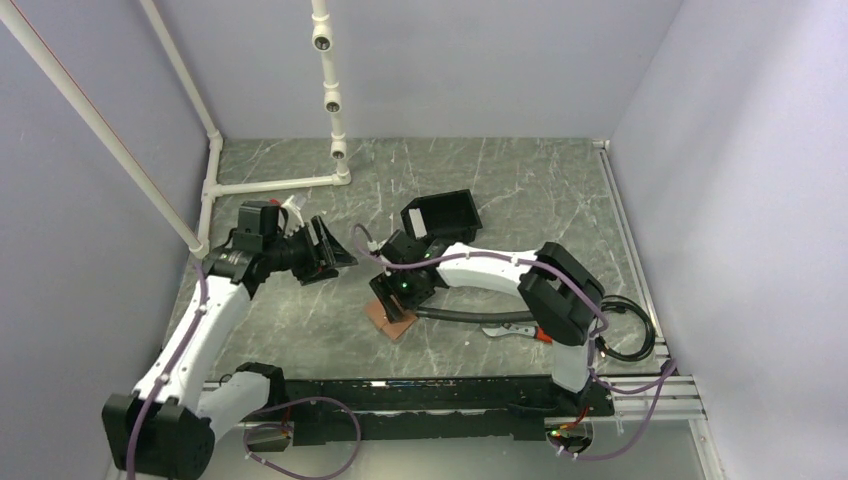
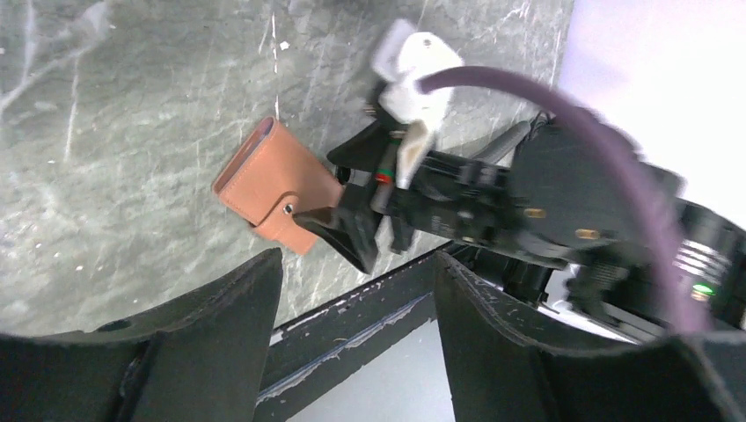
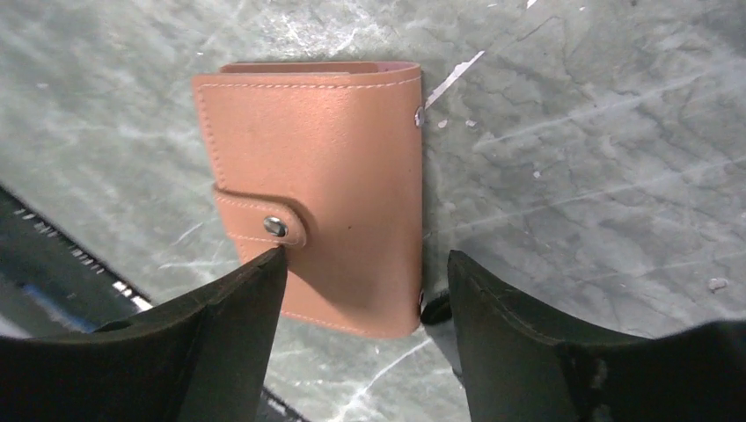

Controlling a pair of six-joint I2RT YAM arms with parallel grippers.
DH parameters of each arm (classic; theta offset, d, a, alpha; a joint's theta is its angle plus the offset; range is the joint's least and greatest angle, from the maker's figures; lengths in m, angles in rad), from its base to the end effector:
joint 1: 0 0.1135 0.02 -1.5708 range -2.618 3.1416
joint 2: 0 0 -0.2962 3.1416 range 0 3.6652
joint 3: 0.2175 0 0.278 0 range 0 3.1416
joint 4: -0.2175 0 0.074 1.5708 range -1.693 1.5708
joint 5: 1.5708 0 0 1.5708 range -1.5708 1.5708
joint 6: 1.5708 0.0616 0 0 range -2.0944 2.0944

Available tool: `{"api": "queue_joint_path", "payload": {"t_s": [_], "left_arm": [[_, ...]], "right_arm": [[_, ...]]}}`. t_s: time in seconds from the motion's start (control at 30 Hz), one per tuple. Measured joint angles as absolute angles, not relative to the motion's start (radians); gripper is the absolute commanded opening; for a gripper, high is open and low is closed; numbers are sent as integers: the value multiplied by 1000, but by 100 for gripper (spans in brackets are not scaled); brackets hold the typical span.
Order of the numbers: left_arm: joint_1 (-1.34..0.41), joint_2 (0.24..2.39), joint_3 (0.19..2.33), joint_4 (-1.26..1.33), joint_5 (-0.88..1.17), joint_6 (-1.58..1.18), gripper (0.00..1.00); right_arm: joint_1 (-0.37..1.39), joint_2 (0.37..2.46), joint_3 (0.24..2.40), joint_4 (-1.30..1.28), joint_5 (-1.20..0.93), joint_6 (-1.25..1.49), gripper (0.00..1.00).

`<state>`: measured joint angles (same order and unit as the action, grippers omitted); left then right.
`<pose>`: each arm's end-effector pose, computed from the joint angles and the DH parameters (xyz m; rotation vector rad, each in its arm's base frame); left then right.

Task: Put the credit cards into the card holder
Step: Reset both arms

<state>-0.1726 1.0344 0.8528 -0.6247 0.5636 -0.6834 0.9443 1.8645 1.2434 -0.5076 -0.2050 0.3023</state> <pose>0.2246 -0.0726 0.2871 -0.3453 2.4589 -1.0612 0.2354 0.3467 0.1664 -0.9577 2.6723 0.6093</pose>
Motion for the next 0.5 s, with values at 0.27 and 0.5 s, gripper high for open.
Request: {"api": "queue_joint_path", "payload": {"t_s": [0.27,0.5], "left_arm": [[-173,875,1074,-869,409,-669,68],[-173,766,1368,-995,175,-670,67]], "right_arm": [[1033,1902,1260,-444,-30,407,45],[1044,2155,1587,-375,-5,540,43]]}}
